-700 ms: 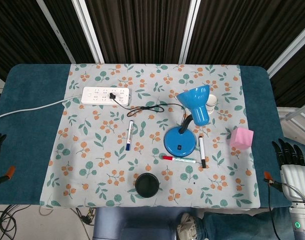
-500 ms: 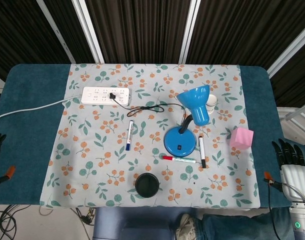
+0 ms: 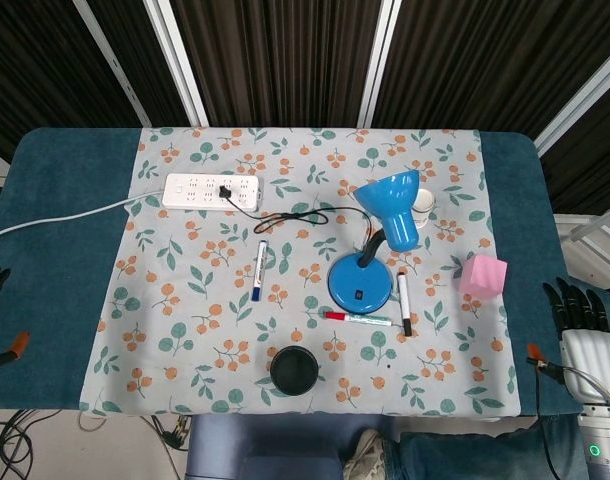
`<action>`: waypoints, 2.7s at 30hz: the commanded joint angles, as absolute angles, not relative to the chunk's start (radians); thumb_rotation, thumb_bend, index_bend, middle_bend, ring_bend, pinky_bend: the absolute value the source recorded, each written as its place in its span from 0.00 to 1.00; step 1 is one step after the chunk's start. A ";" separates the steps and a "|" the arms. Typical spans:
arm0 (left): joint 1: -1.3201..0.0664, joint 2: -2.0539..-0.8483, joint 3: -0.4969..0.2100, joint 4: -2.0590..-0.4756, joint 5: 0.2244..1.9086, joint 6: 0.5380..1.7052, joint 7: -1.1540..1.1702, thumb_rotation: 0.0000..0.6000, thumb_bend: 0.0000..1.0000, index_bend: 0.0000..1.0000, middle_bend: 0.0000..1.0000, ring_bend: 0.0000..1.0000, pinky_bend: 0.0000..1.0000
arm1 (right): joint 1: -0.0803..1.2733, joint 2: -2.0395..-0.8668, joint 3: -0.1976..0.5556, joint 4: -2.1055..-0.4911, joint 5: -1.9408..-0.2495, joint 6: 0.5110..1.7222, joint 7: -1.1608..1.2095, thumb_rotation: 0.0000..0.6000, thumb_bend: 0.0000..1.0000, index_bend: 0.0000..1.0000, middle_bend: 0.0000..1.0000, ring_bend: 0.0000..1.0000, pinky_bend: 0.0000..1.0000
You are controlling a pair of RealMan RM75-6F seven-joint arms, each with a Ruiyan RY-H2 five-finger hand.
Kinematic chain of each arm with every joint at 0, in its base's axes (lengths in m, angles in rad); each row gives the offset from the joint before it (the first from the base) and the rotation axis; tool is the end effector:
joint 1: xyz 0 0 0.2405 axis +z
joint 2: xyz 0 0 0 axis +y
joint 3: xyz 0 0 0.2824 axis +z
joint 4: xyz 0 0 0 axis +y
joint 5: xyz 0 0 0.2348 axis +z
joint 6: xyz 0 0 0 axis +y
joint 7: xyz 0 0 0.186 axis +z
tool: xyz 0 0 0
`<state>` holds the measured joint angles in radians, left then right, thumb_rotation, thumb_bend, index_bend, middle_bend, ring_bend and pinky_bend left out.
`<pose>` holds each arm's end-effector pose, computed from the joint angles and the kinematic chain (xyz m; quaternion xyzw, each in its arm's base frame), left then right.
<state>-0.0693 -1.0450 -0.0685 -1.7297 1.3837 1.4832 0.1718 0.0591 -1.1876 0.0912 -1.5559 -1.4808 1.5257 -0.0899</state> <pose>-0.3453 0.2234 0.1715 -0.5801 -0.3768 -0.3295 0.6426 -0.3521 -0.2276 0.1450 0.5792 -0.3547 0.3787 0.6288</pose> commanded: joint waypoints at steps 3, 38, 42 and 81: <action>-0.071 -1.046 -0.068 -1.730 1.382 1.480 0.174 1.00 0.28 0.06 0.05 0.00 0.07 | 0.061 -1.185 0.087 -1.561 -1.480 1.516 -0.083 1.00 0.32 0.00 0.04 0.04 0.00; -0.077 -1.046 -0.081 -1.720 1.341 1.457 0.161 1.00 0.28 0.06 0.05 0.00 0.08 | 0.366 -1.268 0.074 -1.717 -1.493 1.022 -0.218 1.00 0.46 0.00 0.57 0.71 0.57; -0.079 -1.046 -0.082 -1.719 1.335 1.453 0.162 1.00 0.28 0.06 0.05 0.00 0.08 | 0.411 -1.304 0.101 -1.720 -1.427 0.966 -0.272 1.00 0.48 0.00 0.60 0.74 0.62; -0.079 -1.041 -0.089 -1.713 1.318 1.452 0.153 1.00 0.28 0.06 0.05 0.00 0.08 | 0.611 -1.461 0.107 -1.597 -1.053 0.831 -0.476 1.00 0.50 0.00 0.63 0.76 0.88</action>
